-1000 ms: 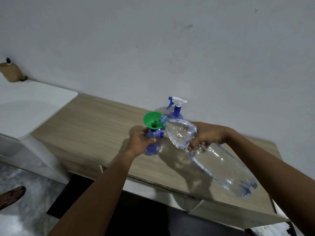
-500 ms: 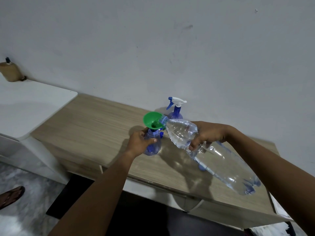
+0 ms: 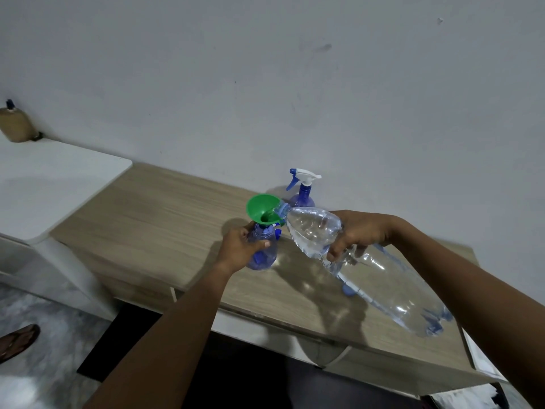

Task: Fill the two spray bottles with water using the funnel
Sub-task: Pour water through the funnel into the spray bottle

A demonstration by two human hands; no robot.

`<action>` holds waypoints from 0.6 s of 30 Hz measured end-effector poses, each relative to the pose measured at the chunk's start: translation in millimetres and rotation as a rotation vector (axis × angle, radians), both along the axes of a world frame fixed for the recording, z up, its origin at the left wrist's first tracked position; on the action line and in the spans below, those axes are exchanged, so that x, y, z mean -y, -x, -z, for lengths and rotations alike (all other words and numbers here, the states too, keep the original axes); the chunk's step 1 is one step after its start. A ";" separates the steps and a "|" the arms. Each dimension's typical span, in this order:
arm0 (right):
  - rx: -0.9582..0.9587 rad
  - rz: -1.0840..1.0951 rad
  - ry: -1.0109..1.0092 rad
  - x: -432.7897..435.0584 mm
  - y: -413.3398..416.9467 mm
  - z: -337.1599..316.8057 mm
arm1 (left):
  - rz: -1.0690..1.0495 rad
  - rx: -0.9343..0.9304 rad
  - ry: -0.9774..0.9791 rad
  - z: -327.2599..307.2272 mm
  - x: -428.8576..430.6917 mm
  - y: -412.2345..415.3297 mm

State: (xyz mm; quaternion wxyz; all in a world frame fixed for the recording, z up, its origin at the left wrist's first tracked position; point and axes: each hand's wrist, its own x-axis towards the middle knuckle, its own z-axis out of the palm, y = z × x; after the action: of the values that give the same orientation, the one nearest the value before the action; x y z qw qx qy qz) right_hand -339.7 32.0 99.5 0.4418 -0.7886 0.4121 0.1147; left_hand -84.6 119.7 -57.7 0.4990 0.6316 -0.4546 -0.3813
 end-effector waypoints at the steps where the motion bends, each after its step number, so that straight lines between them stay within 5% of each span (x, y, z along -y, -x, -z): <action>1: -0.004 -0.005 0.006 0.0 0.0 -0.1 | -0.001 -0.004 -0.004 0.6 0.2 -0.4; 18: 0.017 -0.020 0.018 0.8 0.6 1.6 | -0.008 -0.045 -0.029 2.9 0.9 -2.3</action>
State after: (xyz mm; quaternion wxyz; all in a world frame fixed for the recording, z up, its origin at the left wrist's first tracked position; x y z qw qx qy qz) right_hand -340.3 31.2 97.9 0.4372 -0.7975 0.4012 0.1087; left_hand -82.4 118.9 -60.5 0.5014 0.6318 -0.4351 -0.4002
